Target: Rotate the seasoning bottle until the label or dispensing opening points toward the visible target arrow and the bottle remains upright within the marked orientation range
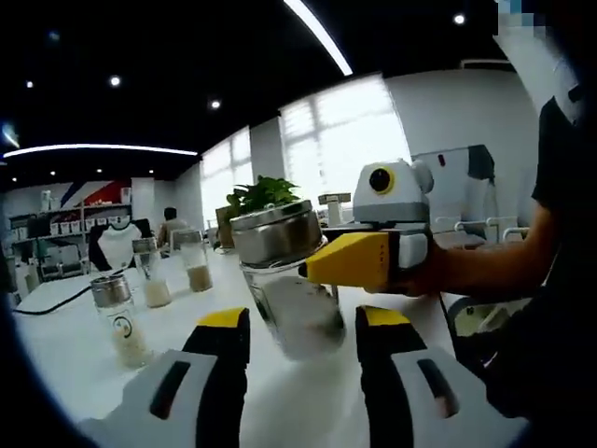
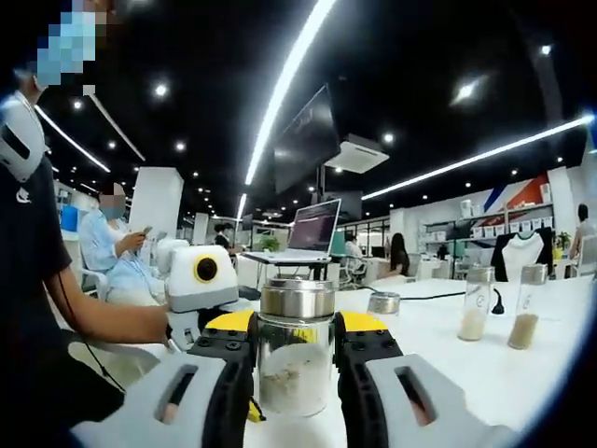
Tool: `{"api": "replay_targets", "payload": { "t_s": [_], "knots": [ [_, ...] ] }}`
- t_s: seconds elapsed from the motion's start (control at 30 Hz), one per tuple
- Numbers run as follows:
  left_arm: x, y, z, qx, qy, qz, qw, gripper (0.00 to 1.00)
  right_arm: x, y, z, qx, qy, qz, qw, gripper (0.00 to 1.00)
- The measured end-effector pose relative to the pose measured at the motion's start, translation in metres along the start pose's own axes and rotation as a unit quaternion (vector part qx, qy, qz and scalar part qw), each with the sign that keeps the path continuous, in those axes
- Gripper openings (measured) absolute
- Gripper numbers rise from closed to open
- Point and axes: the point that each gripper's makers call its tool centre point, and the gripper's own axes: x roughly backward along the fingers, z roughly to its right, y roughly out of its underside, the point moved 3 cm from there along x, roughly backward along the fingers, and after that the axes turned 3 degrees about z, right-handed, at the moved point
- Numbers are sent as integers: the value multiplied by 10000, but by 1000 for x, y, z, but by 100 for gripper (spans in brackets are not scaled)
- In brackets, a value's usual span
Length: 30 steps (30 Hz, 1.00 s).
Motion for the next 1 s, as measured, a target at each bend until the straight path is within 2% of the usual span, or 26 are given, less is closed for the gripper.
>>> {"api": "replay_targets", "payload": {
  "t_s": [0.1, 0.17, 0.23, 0.33, 0.47, 0.53, 0.6, 0.67, 0.7, 0.73, 0.77, 0.8, 0.93, 0.97, 1.0],
  "knots": [
    [-1, 0, 10, -25, 280, -15, 9996, 40, 0, -2, -5, 19, -175, 20, 9998, 30],
    [0, 1, 9, -20, 243, -49, 9997, 39, 1, -2, -6, 104, -219, -7, 9997, 30],
    [1, 2, 5, -158, 14, -156, 9998, 38, 2, -2, -3, 170, -120, 3, 9998, 30],
    [4, 2, 0, -154, -261, -220, 9993, 37, 4, -3, 2, 380, 174, 84, 9991, 30],
    [6, -3, -5, -207, -634, -150, 9977, 37, 2, -6, 6, 244, 422, 205, 9986, 30],
    [6, -4, -9, -373, -945, -175, 9947, 37, 0, -6, 8, 198, 570, 174, 9980, 30],
    [5, -2, -12, -618, -1169, -283, 9908, 36, -3, -3, 11, 181, 896, 63, 9958, 30],
    [5, -1, -14, -712, -1303, -357, 9883, 36, -4, -1, 12, 245, 1059, 1, 9941, 30],
    [4, 0, -16, -716, -1472, -395, 9857, 36, -5, 1, 14, 206, 1262, -85, 9918, 31],
    [2, 0, -15, -683, -1477, -391, 9859, 36, -5, 1, 15, 106, 1410, -88, 9899, 31],
    [1, -1, -17, -795, -1585, -433, 9832, 36, -6, 1, 19, 3, 1616, -69, 9868, 31],
    [1, -2, -21, -1066, -1810, -480, 9765, 36, -6, 1, 22, -94, 1834, -74, 9830, 31],
    [0, -3, -24, -1356, -2214, -573, 9640, 36, -12, 1, 24, -21, 2149, -96, 9766, 32],
    [2, -2, -27, -1523, -2371, -659, 9572, 36, -13, 3, 24, -125, 2246, -134, 9743, 32],
    [2, -1, -28, -1612, -2454, -709, 9533, 36, -14, 5, 24, -207, 2311, -151, 9726, 32]
  ]
}}
